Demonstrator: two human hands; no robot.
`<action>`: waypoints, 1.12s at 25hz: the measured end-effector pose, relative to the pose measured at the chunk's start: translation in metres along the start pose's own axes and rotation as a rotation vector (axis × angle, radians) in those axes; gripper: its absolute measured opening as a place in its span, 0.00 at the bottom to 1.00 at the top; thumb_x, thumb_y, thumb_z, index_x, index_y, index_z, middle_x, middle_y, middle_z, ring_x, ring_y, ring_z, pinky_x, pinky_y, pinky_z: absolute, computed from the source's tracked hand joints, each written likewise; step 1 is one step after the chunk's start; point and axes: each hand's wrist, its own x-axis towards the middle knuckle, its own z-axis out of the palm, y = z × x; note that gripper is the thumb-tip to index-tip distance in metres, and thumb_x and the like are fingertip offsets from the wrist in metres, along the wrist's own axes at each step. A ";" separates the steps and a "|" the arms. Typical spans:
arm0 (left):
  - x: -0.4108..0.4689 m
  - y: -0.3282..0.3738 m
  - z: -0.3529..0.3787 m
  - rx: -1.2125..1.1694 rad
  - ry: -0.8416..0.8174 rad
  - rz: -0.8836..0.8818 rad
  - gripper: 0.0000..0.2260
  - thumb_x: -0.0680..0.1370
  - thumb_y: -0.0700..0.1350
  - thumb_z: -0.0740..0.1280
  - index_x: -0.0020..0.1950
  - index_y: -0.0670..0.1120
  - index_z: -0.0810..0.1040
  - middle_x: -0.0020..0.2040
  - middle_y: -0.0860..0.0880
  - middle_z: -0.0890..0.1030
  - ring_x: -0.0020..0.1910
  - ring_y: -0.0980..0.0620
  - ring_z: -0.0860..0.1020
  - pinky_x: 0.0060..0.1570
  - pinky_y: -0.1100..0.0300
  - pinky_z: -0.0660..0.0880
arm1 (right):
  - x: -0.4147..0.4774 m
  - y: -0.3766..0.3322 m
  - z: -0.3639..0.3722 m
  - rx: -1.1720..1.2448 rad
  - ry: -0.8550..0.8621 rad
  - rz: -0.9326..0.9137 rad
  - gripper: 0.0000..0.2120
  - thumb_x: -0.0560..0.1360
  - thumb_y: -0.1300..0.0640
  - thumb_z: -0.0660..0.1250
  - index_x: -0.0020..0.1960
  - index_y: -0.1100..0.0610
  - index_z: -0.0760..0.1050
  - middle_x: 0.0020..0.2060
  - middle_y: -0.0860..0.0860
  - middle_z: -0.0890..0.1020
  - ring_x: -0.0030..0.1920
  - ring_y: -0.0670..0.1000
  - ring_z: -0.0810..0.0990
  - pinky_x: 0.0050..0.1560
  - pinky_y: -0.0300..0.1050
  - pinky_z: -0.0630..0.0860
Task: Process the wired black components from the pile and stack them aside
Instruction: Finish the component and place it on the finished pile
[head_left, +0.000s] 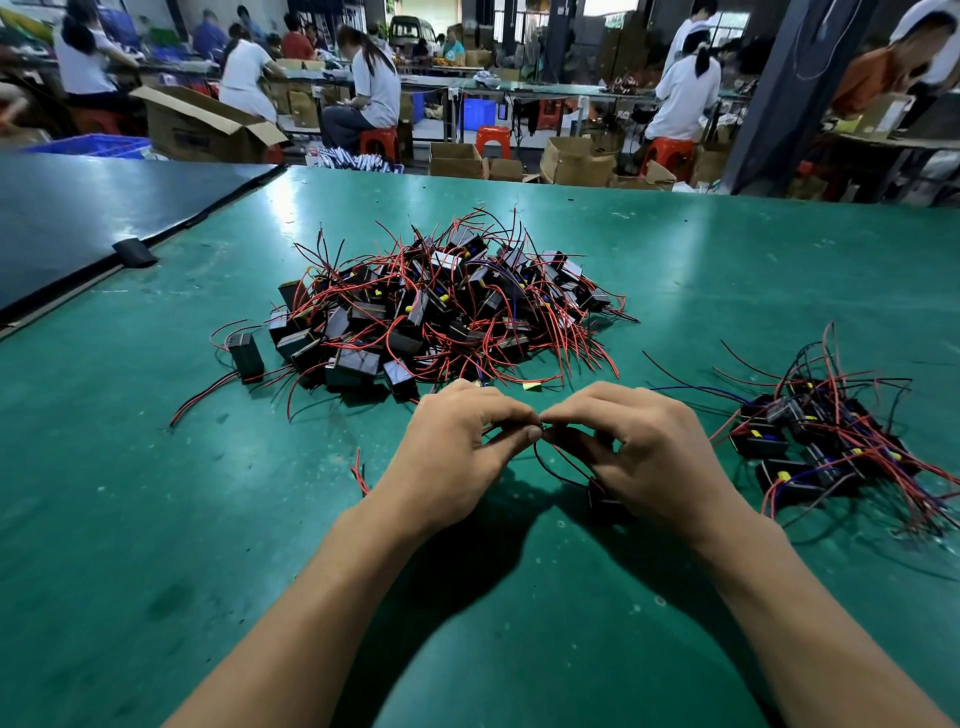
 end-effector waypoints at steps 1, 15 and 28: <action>0.000 0.000 -0.001 -0.003 -0.004 -0.006 0.04 0.74 0.46 0.74 0.48 0.49 0.86 0.41 0.54 0.84 0.44 0.48 0.76 0.47 0.47 0.73 | 0.000 0.000 0.000 -0.014 -0.004 -0.011 0.09 0.77 0.51 0.69 0.50 0.54 0.85 0.44 0.48 0.85 0.33 0.57 0.79 0.36 0.53 0.78; 0.000 -0.001 -0.001 0.094 0.033 0.107 0.05 0.75 0.47 0.72 0.47 0.49 0.86 0.39 0.55 0.83 0.40 0.49 0.76 0.44 0.43 0.74 | 0.003 -0.006 0.001 0.255 -0.063 0.269 0.03 0.74 0.53 0.75 0.42 0.49 0.82 0.35 0.40 0.80 0.30 0.41 0.72 0.34 0.40 0.71; 0.000 -0.008 -0.016 0.249 0.133 -0.122 0.14 0.77 0.52 0.70 0.59 0.48 0.82 0.55 0.51 0.82 0.54 0.53 0.78 0.58 0.55 0.74 | 0.007 0.008 -0.003 0.717 0.137 1.010 0.08 0.73 0.58 0.74 0.35 0.56 0.80 0.27 0.47 0.76 0.19 0.45 0.65 0.20 0.33 0.60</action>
